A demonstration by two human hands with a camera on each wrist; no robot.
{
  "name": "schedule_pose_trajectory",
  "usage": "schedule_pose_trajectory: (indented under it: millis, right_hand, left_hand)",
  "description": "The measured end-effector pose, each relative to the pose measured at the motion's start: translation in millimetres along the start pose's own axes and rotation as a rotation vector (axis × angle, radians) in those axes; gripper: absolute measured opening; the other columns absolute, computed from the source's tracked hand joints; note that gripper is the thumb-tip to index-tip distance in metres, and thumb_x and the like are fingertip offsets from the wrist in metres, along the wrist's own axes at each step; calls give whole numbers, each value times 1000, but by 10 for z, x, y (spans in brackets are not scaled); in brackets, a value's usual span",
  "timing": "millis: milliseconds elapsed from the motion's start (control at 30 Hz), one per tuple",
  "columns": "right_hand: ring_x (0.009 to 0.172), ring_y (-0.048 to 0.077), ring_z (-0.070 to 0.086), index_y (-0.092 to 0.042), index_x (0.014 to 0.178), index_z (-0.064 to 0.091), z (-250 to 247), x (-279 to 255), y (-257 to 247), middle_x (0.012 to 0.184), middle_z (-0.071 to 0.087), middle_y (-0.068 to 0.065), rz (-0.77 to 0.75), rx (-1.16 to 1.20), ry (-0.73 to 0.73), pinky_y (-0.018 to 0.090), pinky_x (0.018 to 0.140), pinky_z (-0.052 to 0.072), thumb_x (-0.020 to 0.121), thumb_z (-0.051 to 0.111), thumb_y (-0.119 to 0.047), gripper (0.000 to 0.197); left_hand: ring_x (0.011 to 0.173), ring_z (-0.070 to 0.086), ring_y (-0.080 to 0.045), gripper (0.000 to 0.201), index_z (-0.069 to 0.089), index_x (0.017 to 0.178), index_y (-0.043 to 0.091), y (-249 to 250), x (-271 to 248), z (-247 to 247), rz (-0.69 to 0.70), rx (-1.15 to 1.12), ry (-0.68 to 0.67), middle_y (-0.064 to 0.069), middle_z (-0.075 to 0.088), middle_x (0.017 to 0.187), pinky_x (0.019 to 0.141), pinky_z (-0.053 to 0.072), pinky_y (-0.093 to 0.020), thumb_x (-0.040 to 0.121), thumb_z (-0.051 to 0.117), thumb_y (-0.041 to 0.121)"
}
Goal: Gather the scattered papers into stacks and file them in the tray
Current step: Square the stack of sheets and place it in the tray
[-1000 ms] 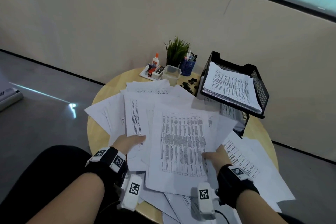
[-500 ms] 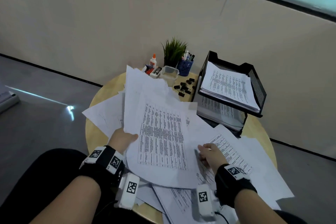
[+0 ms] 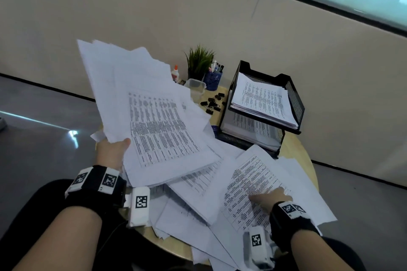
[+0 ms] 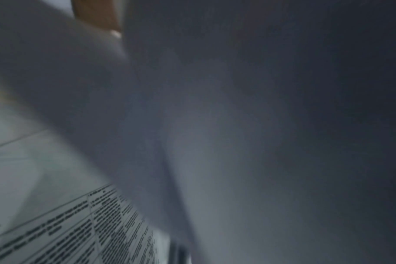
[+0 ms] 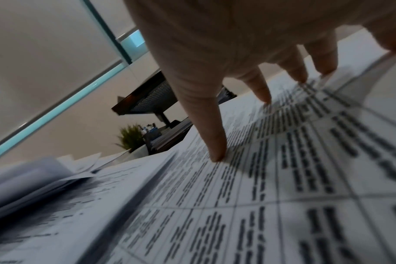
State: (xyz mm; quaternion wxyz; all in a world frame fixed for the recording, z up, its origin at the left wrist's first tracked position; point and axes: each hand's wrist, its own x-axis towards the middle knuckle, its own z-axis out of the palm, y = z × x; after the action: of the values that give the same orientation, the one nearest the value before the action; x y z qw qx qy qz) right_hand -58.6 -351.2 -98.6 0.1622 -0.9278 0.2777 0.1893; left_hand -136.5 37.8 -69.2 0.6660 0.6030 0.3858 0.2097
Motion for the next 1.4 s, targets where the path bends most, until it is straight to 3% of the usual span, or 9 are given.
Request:
schedule_pose_trajectory:
  millis: [333, 467, 567, 633, 767, 867, 1100, 1300, 1400]
  right_hand:
    - [132, 41, 38, 0, 149, -4, -82, -72, 173, 147, 31, 27, 197, 168, 50, 48, 103, 40, 55, 90, -38, 138]
    - [99, 30, 63, 2, 133, 42, 2, 156, 268, 111, 61, 17, 179, 171, -4, 38, 81, 57, 21, 87, -50, 131]
    - [92, 29, 64, 0, 127, 45, 103, 268, 308, 105, 62, 16, 156, 137, 2, 39, 78, 58, 12, 85, -47, 130]
    - [107, 33, 59, 0, 137, 29, 56, -85, 214, 121, 56, 19, 161, 115, -7, 43, 90, 53, 28, 89, -48, 134]
    - [118, 36, 50, -3, 139, 23, 3, -416, 270, 132, 47, 21, 153, 63, 21, 42, 96, 47, 52, 88, -49, 117]
    - [106, 31, 54, -4, 139, 23, -66, -507, 308, 132, 45, 21, 146, 123, 2, 32, 80, 47, 62, 88, -34, 104]
    - [117, 40, 52, -10, 152, -6, -163, -681, 364, 132, 48, 29, -47, 413, 132, 42, 87, 45, 85, 62, 1, 96]
    - [61, 16, 51, -24, 135, 47, -626, -1092, 267, 106, 62, 15, -492, 333, 290, 25, 53, 41, 90, 43, 2, 51]
    - [63, 12, 57, -22, 126, 56, -949, -1373, 143, 101, 61, 6, -694, 200, 375, 10, 48, 40, 91, 45, 1, 43]
  left_hand:
    - [97, 59, -23, 34, 54, 120, -7, 151, -135, -43, -34, -40, -1, -18, 59, 125, 73, 44, -30, 91, 58, 8]
    - [60, 66, -11, 32, 54, 117, -7, 161, -201, -32, -82, 9, -57, -14, 59, 113, 34, 40, -11, 93, 58, 13]
    - [108, 59, -31, 27, 57, 113, -5, 166, -198, -34, -63, 76, -41, -23, 56, 127, 76, 52, -20, 93, 58, 13]
    - [115, 56, -34, 34, 56, 116, -8, 134, -156, -35, -76, 91, -34, -23, 57, 127, 96, 44, -39, 91, 60, 16]
    - [120, 52, -38, 47, 50, 126, -5, 57, -152, -11, -111, 36, -56, -24, 52, 132, 97, 43, -45, 88, 63, 20]
    - [123, 50, -38, 47, 48, 129, -6, 35, -202, 37, -101, 33, -80, -26, 50, 134, 99, 41, -45, 89, 61, 16]
    - [116, 55, -37, 36, 54, 120, -12, 52, -331, 77, -61, 45, -83, -24, 56, 128, 100, 41, -45, 91, 59, 7]
    - [118, 54, -38, 38, 51, 124, -8, 27, -361, 91, -76, 23, -100, -25, 54, 130, 97, 43, -43, 90, 59, 6]
    - [113, 56, -37, 33, 55, 122, -8, 41, -417, 110, -81, 41, -110, -21, 57, 126, 87, 45, -39, 91, 58, 5]
